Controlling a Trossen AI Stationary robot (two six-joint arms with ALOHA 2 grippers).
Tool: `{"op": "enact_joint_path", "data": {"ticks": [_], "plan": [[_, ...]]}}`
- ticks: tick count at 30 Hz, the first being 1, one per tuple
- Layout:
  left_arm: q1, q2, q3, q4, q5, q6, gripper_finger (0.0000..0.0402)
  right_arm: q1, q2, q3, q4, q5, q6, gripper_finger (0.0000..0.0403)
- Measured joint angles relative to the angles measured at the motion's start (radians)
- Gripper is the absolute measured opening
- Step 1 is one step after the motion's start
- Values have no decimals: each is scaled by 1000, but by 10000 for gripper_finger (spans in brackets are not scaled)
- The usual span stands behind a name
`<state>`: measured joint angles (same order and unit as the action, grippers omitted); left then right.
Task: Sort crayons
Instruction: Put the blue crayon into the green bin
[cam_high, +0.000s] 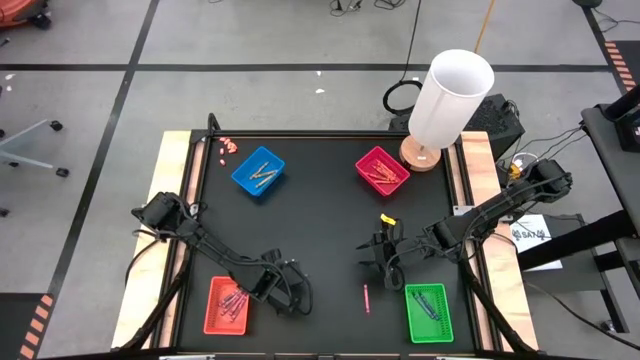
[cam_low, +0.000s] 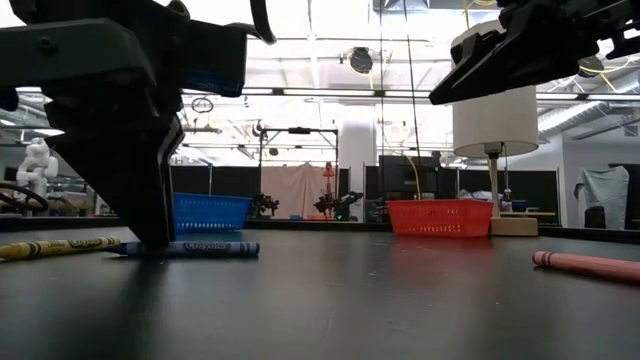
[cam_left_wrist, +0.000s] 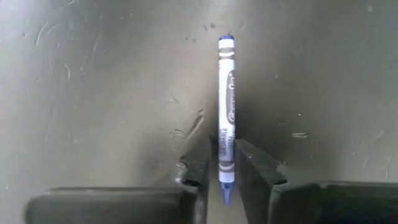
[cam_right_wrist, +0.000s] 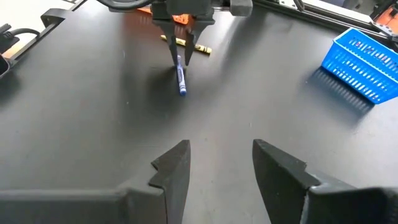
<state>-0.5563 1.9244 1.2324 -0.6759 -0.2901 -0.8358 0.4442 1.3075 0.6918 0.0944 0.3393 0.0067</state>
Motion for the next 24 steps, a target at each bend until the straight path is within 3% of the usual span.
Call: {"op": "enact_joint_path", "data": {"ticks": [6, 11, 24], "plan": [[-1, 34, -4, 8, 34, 40, 10, 0, 0, 0, -1, 0, 0, 157], [1, 50, -5, 11, 53, 64, 13, 0, 0, 0, -1, -1, 0, 157], [-4, -50, 2, -2, 27, 118, 2, 0, 0, 0, -1, -1, 0, 157]]}}
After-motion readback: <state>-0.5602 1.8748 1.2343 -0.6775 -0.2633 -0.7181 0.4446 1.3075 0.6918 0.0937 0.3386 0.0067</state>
